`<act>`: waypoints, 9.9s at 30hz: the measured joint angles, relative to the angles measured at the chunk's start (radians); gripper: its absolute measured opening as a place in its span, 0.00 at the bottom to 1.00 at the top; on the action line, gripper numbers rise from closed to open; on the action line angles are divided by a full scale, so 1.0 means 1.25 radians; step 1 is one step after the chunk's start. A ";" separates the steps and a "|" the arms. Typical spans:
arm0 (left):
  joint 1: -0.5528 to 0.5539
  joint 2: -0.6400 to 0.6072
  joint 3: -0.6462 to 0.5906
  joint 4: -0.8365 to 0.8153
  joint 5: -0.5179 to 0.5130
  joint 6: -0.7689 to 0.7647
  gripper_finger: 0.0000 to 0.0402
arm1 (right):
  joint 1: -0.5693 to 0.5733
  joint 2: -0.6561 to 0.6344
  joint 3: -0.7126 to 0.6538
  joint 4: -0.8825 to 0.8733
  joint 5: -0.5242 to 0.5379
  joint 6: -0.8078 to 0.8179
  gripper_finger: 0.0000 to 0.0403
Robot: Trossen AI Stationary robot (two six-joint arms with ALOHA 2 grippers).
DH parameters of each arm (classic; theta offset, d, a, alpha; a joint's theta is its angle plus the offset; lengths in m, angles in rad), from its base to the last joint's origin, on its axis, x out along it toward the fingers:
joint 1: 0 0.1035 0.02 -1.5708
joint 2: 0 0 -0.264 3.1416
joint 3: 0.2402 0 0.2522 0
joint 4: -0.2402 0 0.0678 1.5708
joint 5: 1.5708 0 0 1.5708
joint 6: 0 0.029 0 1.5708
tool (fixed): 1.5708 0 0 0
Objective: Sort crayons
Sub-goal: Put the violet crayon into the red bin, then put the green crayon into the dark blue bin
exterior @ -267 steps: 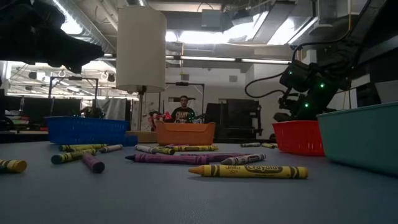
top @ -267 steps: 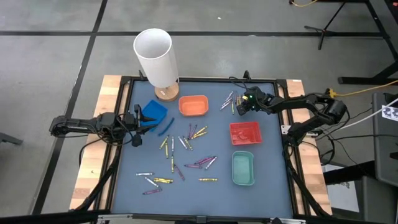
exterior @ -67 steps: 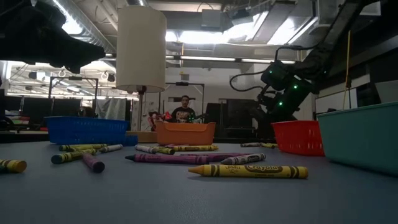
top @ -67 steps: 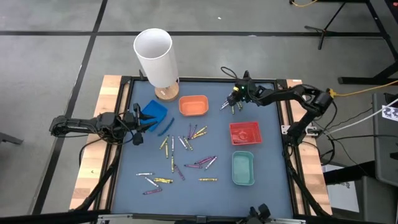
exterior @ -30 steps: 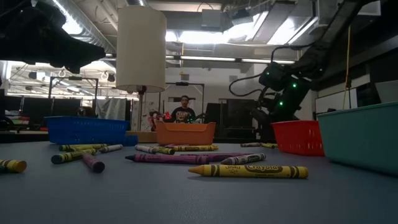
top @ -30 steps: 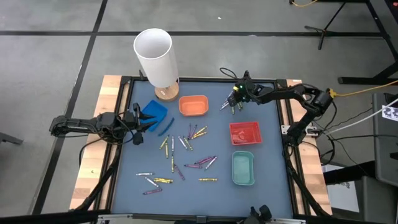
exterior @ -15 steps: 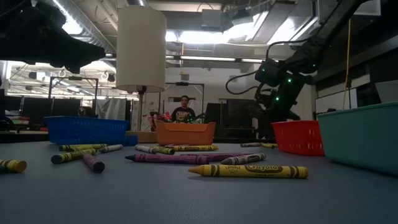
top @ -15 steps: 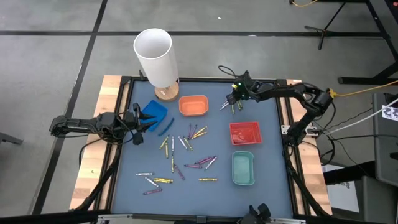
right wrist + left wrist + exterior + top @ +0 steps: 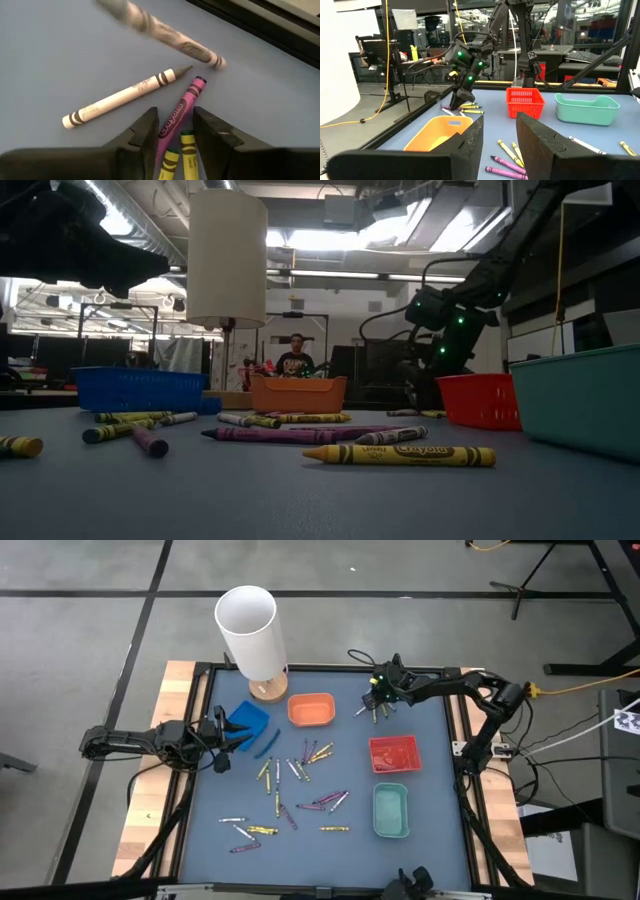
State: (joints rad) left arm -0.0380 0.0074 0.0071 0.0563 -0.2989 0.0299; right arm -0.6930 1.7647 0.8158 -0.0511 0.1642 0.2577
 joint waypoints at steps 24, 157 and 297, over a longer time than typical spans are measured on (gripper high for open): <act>0.000 0.000 0.000 0.000 0.000 0.000 0.25 | -0.002 -0.047 -0.006 -0.021 -0.065 -0.002 0.05; 0.000 0.000 0.000 0.000 0.000 0.000 0.25 | 0.004 -0.458 -0.179 -0.558 -0.212 -0.841 0.33; 0.105 1.160 0.602 0.578 -0.044 0.129 0.25 | 0.293 -0.293 0.174 0.000 -0.327 -0.584 0.05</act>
State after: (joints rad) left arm 0.0936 1.4570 0.7590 0.7793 -0.3538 0.1909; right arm -0.3267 1.3987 1.0336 -0.0517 -0.2443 -0.4728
